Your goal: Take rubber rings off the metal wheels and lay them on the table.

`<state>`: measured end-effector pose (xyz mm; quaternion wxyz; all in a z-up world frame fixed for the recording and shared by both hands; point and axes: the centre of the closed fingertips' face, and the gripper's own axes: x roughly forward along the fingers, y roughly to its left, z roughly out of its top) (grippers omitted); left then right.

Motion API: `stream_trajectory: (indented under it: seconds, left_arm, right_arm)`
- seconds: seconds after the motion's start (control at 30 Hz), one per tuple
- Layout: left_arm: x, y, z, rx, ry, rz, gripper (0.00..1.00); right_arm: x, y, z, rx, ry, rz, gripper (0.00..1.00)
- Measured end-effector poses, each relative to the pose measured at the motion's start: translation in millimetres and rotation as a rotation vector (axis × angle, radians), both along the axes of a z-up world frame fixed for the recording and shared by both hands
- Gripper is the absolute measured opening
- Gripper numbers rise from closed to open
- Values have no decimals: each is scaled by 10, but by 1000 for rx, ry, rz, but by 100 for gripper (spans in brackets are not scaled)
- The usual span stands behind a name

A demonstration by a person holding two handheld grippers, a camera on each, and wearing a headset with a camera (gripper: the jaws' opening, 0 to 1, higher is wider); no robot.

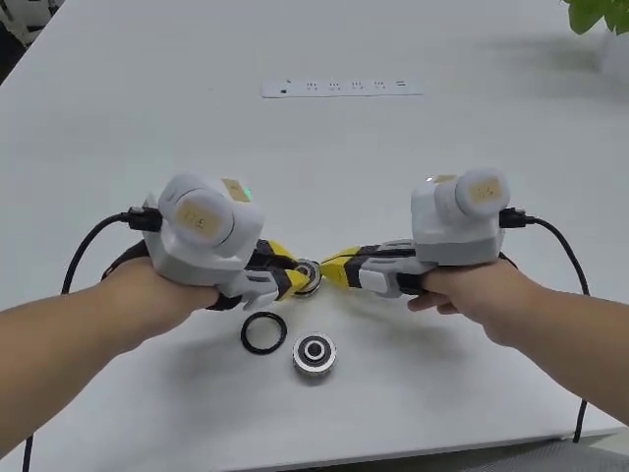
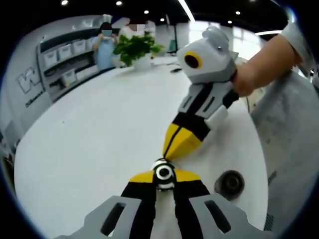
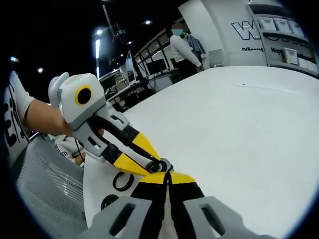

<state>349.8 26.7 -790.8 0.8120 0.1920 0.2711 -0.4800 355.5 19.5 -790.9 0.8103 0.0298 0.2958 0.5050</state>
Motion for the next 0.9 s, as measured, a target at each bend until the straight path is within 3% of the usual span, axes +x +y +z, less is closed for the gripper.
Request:
stream_trajectory:
  seconds: [0.9]
  left_arm:
    - [-5, -7, -1, 3, 2, 6, 13]
  right_arm:
    - [-60, 73, 28, 13, 17, 22, 0]
